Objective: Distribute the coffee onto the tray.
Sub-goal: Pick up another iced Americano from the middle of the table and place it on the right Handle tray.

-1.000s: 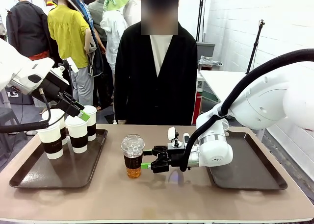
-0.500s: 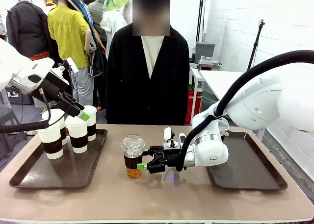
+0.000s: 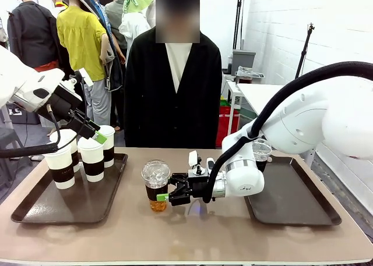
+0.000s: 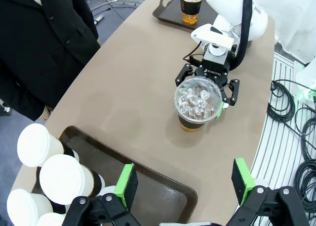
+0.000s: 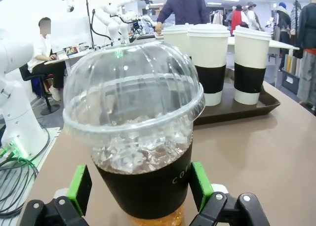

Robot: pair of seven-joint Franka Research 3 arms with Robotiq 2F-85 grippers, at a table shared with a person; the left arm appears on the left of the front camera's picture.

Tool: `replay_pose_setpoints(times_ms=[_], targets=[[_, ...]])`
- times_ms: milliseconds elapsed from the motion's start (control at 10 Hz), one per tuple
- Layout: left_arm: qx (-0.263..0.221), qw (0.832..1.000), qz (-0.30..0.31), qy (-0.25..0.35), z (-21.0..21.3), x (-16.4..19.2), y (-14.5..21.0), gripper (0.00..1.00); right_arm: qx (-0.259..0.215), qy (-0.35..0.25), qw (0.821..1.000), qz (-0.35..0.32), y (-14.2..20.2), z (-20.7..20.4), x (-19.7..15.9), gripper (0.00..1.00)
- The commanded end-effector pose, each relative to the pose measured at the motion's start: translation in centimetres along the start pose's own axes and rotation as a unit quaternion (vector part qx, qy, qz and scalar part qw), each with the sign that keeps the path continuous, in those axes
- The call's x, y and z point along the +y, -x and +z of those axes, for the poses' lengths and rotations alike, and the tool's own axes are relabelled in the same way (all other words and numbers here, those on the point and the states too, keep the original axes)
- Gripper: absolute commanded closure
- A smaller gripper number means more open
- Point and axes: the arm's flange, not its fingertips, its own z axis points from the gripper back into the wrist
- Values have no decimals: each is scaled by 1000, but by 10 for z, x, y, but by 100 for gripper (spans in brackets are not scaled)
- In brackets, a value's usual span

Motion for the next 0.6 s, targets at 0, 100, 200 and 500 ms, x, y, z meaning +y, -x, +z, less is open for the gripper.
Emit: replay_pose_setpoints(times_ms=[0, 100, 200, 500], targets=[[-10, 1000, -6, 8, 0, 2, 1, 0, 7, -7, 1000, -8, 0, -14, -7, 0], [-10, 1000, -6, 8, 0, 2, 1, 0, 9, -7, 1000, -11, 0, -17, -8, 0], [-10, 1000, -6, 8, 0, 2, 1, 0, 11, -6, 1000, -12, 1, -20, -10, 0], [-10, 1000, -6, 8, 0, 2, 1, 0, 13, -8, 1000, -23, 0, -30, -14, 0]])
